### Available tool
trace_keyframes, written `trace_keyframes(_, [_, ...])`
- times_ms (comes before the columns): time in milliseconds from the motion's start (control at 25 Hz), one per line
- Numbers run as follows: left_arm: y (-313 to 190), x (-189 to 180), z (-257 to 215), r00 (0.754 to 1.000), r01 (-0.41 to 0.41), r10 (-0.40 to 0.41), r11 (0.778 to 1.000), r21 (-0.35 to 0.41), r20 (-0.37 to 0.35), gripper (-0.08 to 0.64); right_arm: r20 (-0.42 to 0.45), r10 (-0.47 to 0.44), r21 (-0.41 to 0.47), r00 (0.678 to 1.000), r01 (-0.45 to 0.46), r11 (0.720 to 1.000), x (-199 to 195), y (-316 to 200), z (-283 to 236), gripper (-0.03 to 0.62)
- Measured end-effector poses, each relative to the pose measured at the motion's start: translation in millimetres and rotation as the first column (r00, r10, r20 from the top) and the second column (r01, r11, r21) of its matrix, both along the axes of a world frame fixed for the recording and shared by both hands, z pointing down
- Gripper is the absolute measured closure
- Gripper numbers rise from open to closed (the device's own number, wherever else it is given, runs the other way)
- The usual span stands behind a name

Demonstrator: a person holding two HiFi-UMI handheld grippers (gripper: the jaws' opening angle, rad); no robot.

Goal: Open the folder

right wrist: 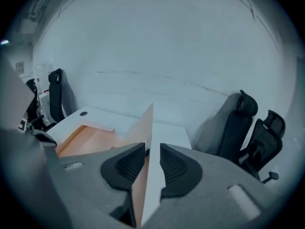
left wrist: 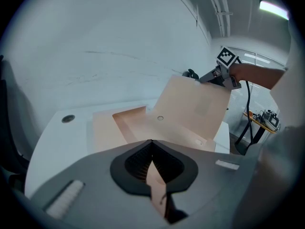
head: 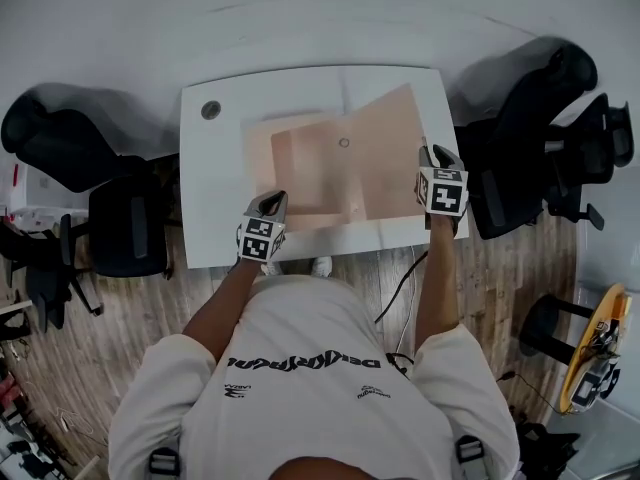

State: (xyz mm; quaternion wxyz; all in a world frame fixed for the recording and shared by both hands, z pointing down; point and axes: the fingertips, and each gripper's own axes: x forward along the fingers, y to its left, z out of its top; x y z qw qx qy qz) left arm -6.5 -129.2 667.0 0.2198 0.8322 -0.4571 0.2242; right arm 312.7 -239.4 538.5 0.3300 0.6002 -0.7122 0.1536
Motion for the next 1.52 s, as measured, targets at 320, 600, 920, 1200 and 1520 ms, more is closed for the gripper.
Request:
trace_keyframes(320, [-1, 1, -19, 1.0, -0.008, 0.009, 0.999, 0.047, -0.021, 0.566, 0.023, -0.026, 0.05, 0.999, 0.025, 0.998, -23, 4, -22, 0.494])
trace_keyframes(600, [0, 4, -30, 0.999, -0.021, 0.024, 0.997, 0.075, -0.041, 0.566, 0.074, -0.022, 0.109, 0.997, 0.014, 0.994, -36, 11, -42, 0.494])
trace_keyframes(920, [3, 5, -40, 0.997, -0.028, 0.035, 0.995, 0.097, -0.065, 0.566, 0.102, -0.039, 0.177, 0.994, 0.02, 0.984, -55, 26, -74, 0.511])
trace_keyframes(1200, [4, 4, -49, 0.996, -0.023, 0.033, 0.993, 0.118, -0.085, 0.566, 0.142, -0.069, 0.232, 0.988, 0.035, 0.972, -81, 35, -96, 0.584])
trace_keyframes(1520, [5, -1, -65, 0.992, 0.008, 0.009, 0.991, 0.135, -0.126, 0.566, 0.203, -0.103, 0.254, 0.974, 0.049, 0.966, -106, 42, -104, 0.592])
